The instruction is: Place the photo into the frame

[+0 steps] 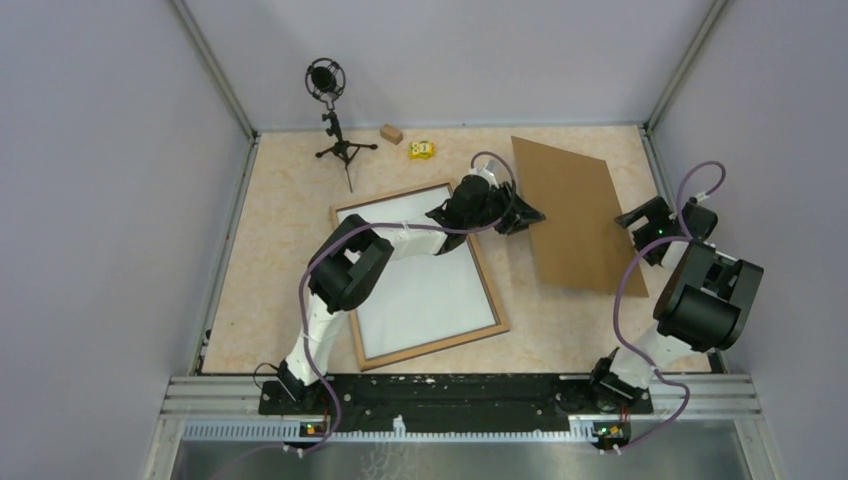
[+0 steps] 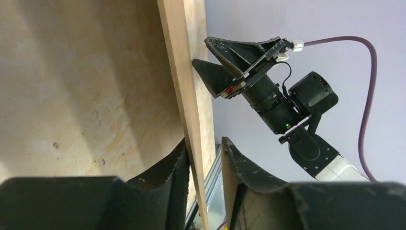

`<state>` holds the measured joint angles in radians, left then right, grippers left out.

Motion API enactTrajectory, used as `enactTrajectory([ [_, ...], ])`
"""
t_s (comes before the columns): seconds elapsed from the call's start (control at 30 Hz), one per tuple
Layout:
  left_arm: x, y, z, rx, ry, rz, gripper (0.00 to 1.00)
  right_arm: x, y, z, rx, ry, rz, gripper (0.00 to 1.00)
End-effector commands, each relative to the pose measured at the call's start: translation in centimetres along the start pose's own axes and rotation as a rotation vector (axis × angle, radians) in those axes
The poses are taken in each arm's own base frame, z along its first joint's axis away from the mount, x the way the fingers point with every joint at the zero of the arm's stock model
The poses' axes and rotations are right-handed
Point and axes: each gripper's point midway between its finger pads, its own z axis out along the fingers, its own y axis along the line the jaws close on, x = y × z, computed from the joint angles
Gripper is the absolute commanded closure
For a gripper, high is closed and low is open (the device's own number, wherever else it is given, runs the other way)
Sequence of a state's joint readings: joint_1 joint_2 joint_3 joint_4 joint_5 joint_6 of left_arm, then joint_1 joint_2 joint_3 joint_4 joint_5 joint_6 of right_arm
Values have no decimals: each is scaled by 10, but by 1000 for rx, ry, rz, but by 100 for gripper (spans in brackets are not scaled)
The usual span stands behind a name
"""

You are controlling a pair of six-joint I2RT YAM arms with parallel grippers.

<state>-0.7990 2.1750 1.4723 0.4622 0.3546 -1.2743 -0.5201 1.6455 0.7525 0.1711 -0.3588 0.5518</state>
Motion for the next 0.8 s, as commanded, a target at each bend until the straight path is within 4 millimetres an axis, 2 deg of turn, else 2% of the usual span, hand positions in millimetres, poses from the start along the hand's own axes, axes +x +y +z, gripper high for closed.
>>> enactTrajectory([
  [0.0,0,-38,9,98,-1,45,67,58,-19,0,49,191,80,11],
  [0.27,-9,-23,0,-29,-46,120,79,56,-10,-3,13,185,56,11],
  [0.33,-12,-21,-3,-48,-48,133,84,52,-5,-6,-2,175,33,11],
  [0.43,-17,-17,-8,-74,-45,137,100,47,4,-13,-14,158,-24,10],
  [0.57,-22,-22,-20,-94,-27,207,100,37,16,-24,10,109,-127,7],
  [0.77,-27,-49,-43,-137,36,301,100,28,28,-39,1,61,-169,5],
])
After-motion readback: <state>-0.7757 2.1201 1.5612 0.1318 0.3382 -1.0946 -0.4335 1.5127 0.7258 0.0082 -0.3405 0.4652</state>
